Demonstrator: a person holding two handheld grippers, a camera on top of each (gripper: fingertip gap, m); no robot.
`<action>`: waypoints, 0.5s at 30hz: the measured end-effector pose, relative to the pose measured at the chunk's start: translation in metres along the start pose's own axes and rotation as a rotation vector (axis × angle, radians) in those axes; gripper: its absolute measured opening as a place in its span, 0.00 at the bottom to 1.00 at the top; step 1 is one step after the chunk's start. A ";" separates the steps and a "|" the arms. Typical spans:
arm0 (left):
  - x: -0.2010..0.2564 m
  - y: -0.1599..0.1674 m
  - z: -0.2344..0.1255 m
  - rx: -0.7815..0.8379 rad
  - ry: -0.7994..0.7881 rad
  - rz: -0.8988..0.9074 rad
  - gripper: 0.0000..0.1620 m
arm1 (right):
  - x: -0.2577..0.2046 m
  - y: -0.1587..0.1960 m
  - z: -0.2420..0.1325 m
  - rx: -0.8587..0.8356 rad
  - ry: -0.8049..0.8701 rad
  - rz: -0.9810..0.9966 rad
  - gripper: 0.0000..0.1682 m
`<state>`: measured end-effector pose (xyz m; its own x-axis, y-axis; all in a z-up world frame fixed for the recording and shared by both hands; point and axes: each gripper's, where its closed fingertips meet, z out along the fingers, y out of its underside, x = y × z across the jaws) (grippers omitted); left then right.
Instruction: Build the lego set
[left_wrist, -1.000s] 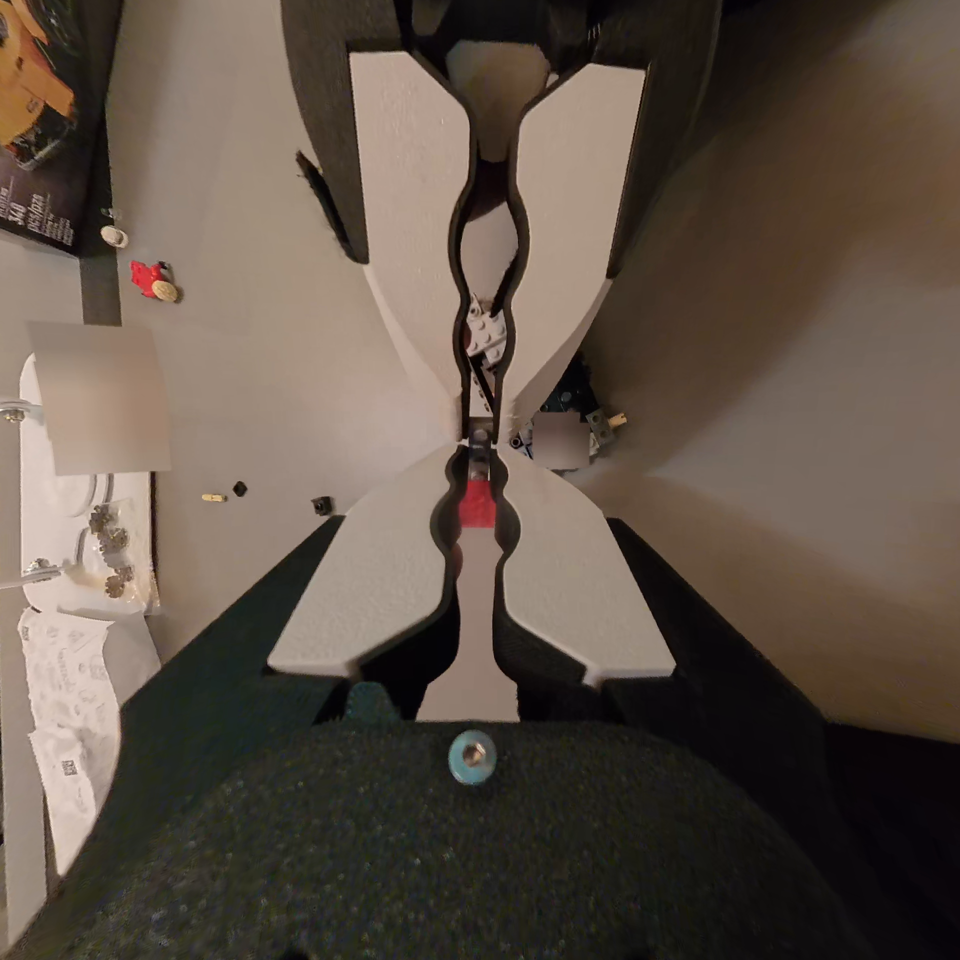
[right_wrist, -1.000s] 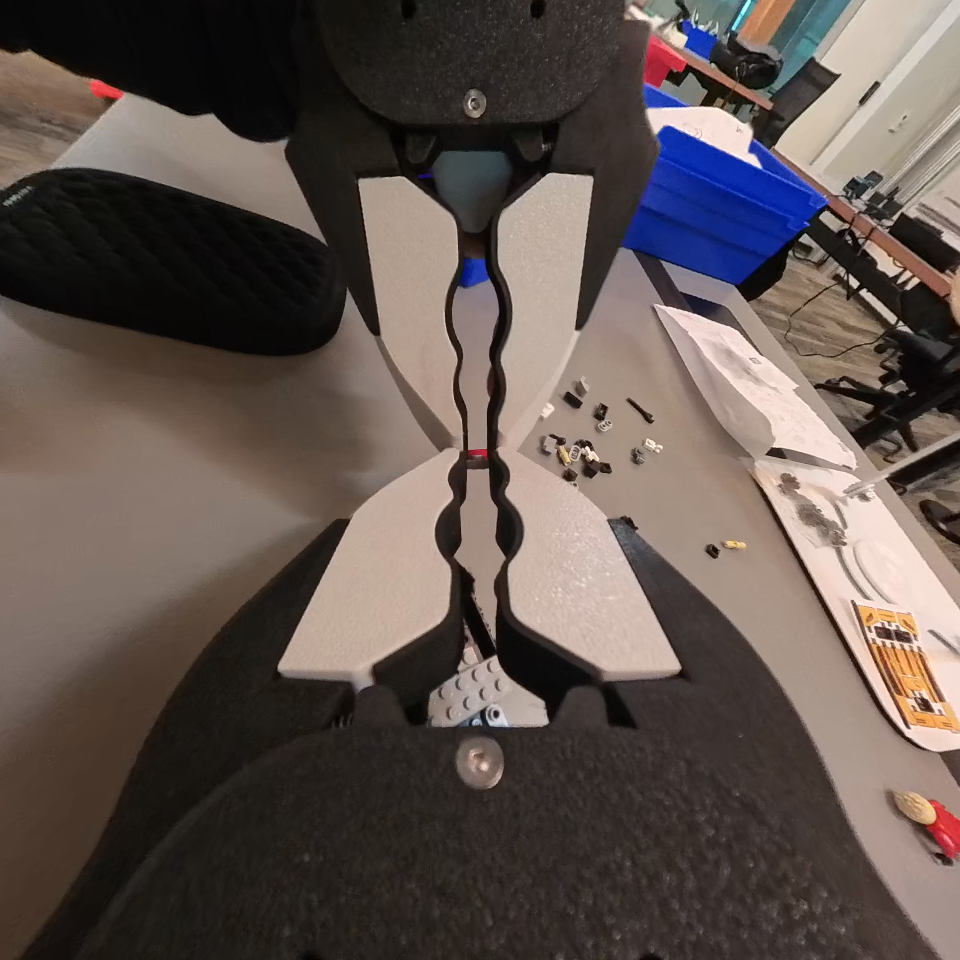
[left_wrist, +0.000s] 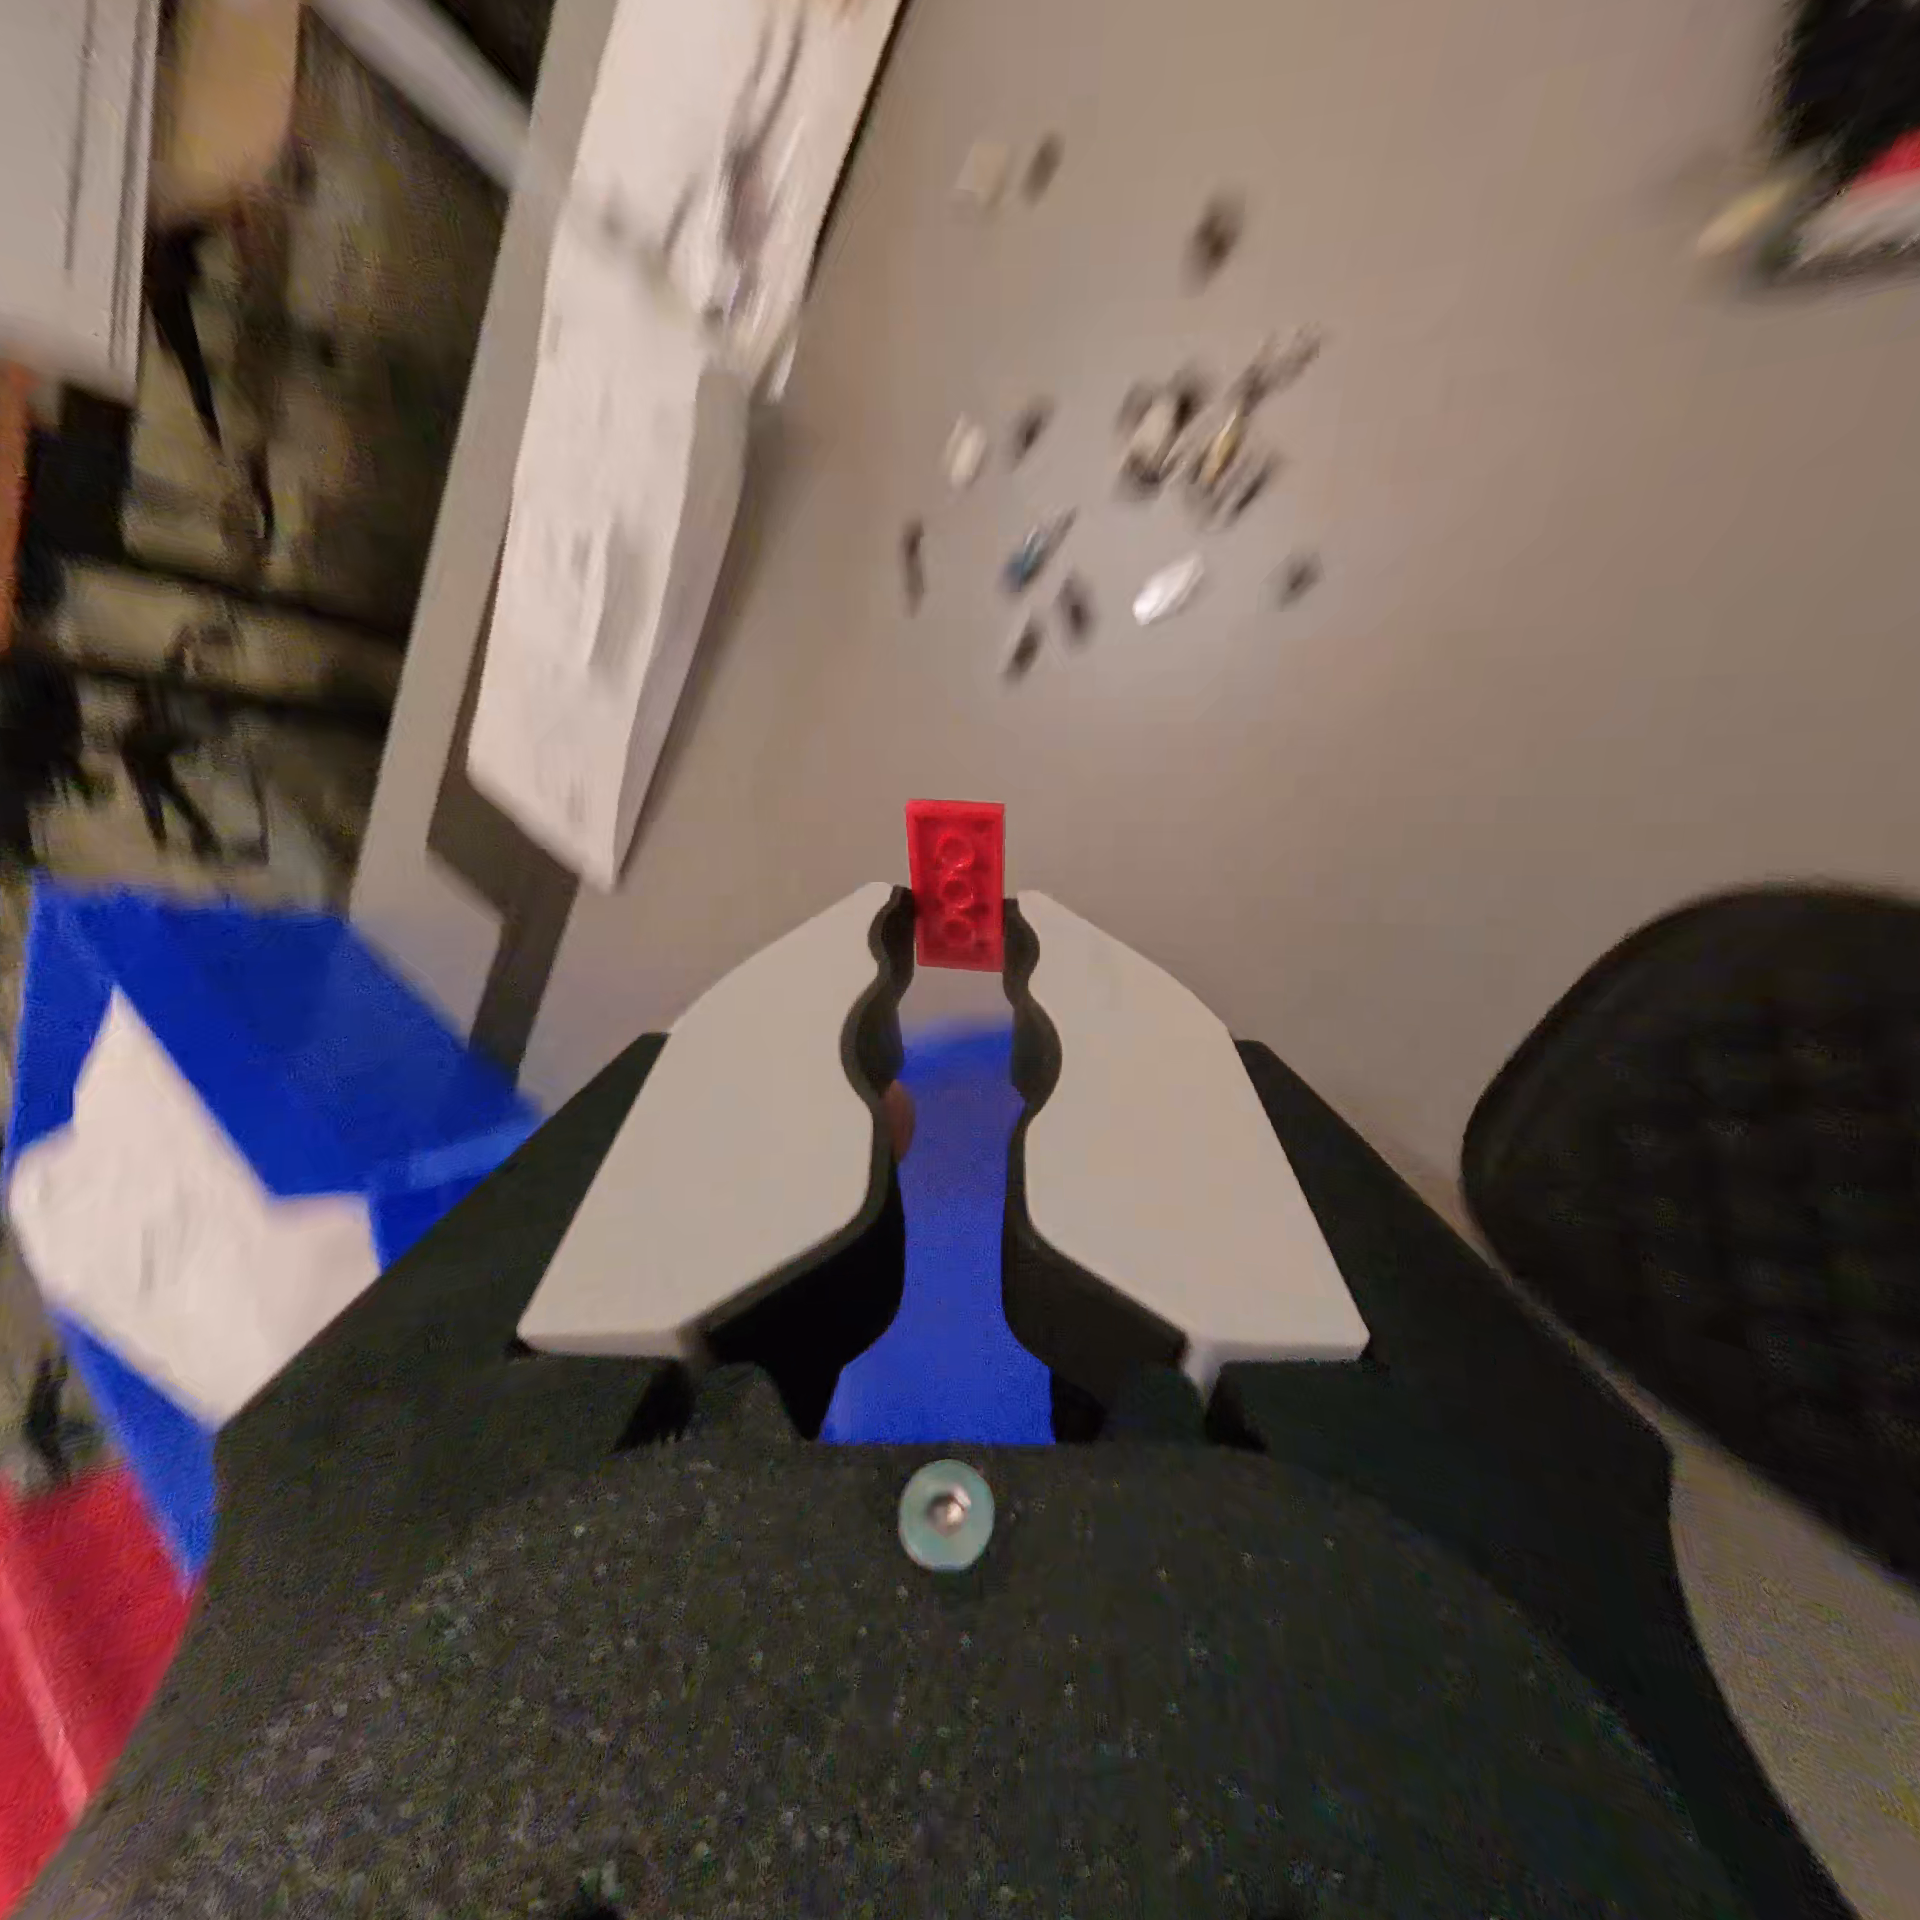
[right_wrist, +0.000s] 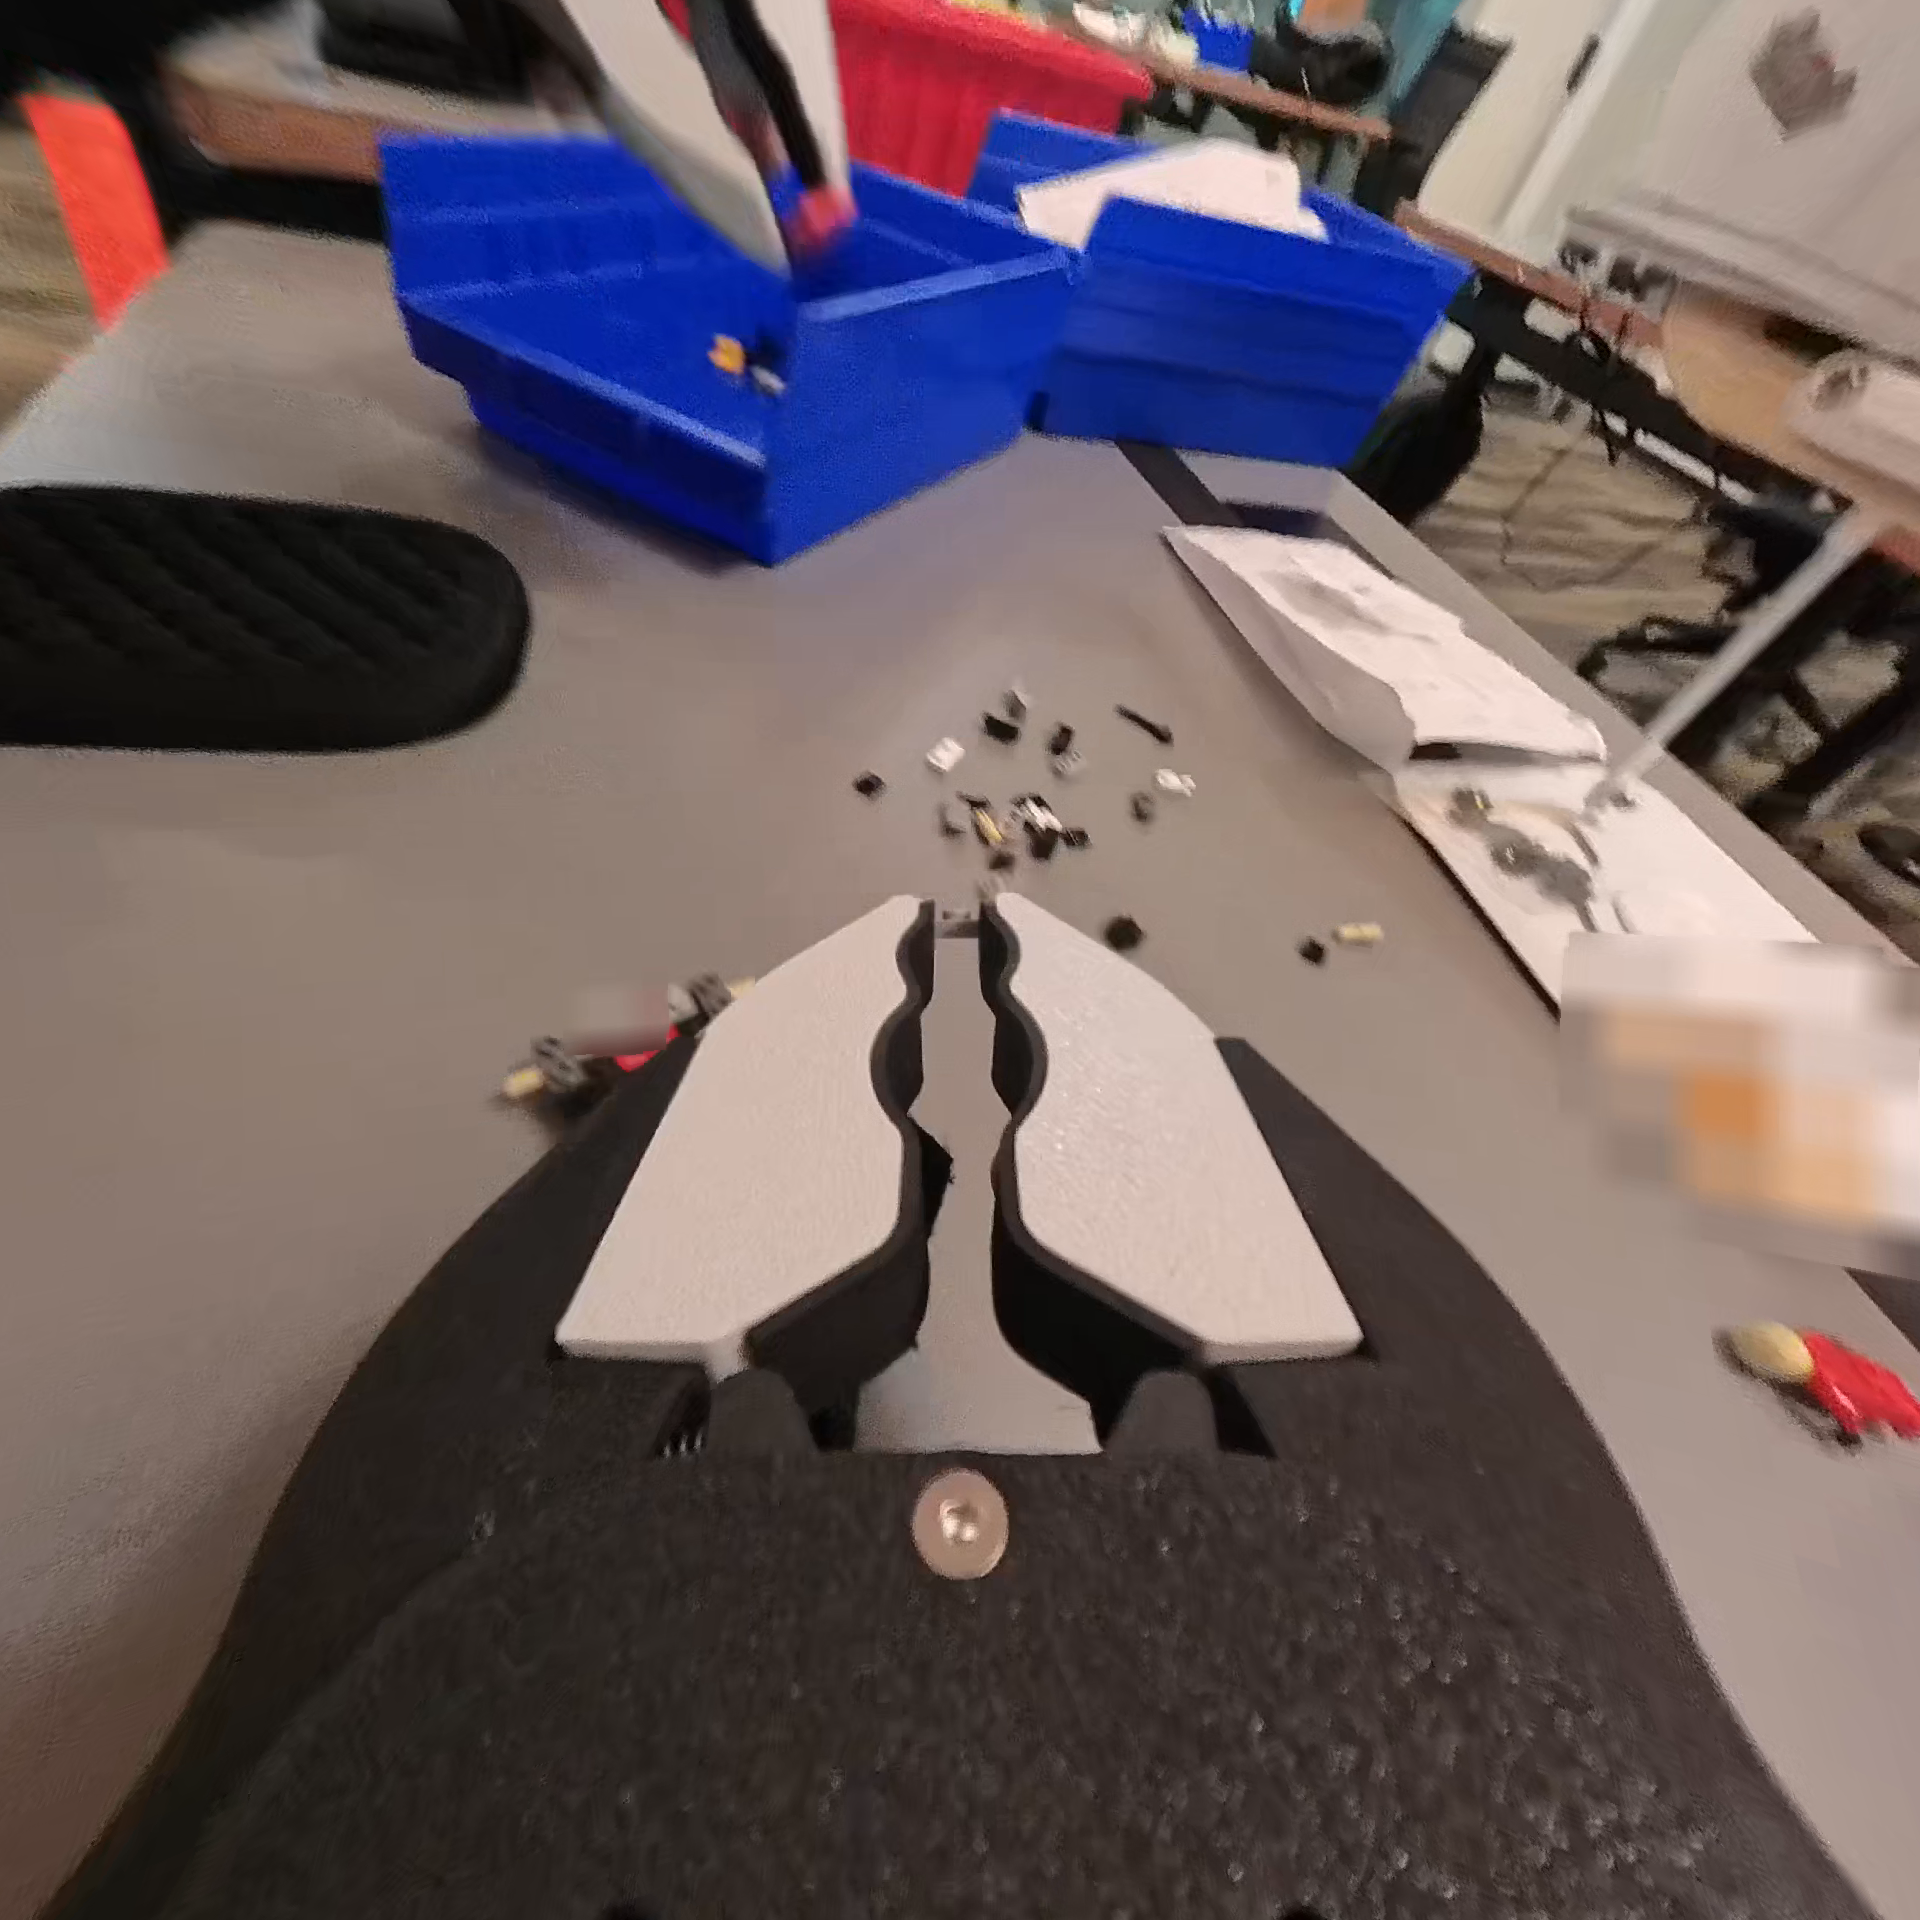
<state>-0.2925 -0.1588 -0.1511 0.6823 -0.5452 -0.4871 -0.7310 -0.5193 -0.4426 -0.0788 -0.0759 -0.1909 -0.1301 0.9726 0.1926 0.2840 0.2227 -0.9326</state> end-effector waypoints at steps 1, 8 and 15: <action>-0.011 0.025 -0.009 -0.078 0.004 -0.049 0.10 | 0.006 0.008 0.000 -0.032 0.014 0.004 0.04; -0.021 0.137 -0.002 -0.383 0.056 -0.161 0.10 | 0.009 0.047 0.011 -0.186 -0.046 0.050 0.05; -0.022 0.145 0.003 -0.354 0.040 -0.200 0.13 | 0.010 0.073 0.005 -0.339 -0.075 0.042 0.04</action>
<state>-0.4135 -0.2205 -0.2072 0.8154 -0.4325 -0.3848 -0.5398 -0.8081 -0.2356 -0.0645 -0.0502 -0.2586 -0.1776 0.9765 0.1219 0.5884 0.2046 -0.7823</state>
